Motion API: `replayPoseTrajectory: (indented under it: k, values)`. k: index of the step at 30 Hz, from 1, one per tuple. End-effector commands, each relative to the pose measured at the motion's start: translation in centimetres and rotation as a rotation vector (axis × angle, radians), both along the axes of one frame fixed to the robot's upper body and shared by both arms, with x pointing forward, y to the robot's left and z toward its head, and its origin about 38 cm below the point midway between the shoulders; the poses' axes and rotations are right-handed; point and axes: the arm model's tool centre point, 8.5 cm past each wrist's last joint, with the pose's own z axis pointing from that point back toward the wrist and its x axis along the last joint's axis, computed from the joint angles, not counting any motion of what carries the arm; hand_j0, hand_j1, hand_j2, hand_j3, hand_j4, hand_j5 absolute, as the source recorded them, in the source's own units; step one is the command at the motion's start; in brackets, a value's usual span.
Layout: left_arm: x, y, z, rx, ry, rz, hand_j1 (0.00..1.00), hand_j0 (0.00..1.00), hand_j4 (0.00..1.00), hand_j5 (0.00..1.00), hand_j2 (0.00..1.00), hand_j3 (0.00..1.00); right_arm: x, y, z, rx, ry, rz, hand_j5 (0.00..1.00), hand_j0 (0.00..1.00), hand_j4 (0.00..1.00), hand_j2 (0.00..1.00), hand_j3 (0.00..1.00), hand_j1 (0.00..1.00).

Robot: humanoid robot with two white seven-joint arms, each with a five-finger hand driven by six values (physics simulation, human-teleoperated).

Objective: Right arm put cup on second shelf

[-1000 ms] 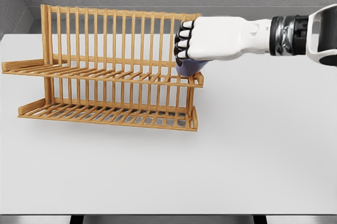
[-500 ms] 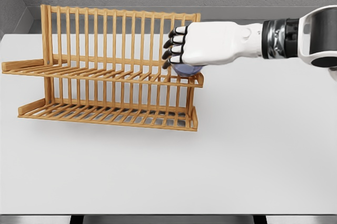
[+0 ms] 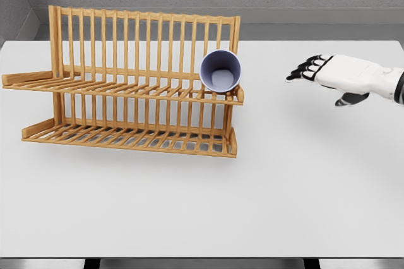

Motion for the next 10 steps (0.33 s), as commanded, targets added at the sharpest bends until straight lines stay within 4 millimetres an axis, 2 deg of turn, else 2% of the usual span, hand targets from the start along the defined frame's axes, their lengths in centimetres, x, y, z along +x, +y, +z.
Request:
replayPoseTrajectory:
  k: [1,2,6,8,10]
  values:
    - [0.0,0.0,0.0,0.000,0.000,0.000,1.00,1.00,1.00,1.00,1.00,1.00,0.9,-0.4,2.5,0.149,-0.098,-0.043,1.00,1.00,1.00,1.00,1.00,1.00]
    - [0.0,0.0,0.0,0.000,0.000,0.000,1.00,1.00,1.00,1.00,1.00,1.00,0.9,0.1,1.8,0.165,-0.087,-0.039,1.00,1.00,1.00,1.00,1.00,1.00]
    - [0.0,0.0,0.0,0.000,0.000,0.000,1.00,1.00,1.00,1.00,1.00,1.00,0.5,0.0,0.3,0.164,-0.053,-0.046,1.00,1.00,1.00,1.00,1.00,1.00]
    - [0.1,0.0,0.0,-0.001,-0.003,-0.002,1.00,1.00,1.00,1.00,1.00,1.00,0.4,-1.6,-0.8,0.169,-0.023,-0.093,1.00,1.00,1.00,1.00,1.00,1.00]
    - [0.0,0.0,0.0,-0.002,0.000,0.001,1.00,1.00,1.00,1.00,1.00,1.00,0.3,-2.0,-1.0,0.170,-0.019,-0.103,1.00,1.00,1.00,1.00,1.00,1.00]
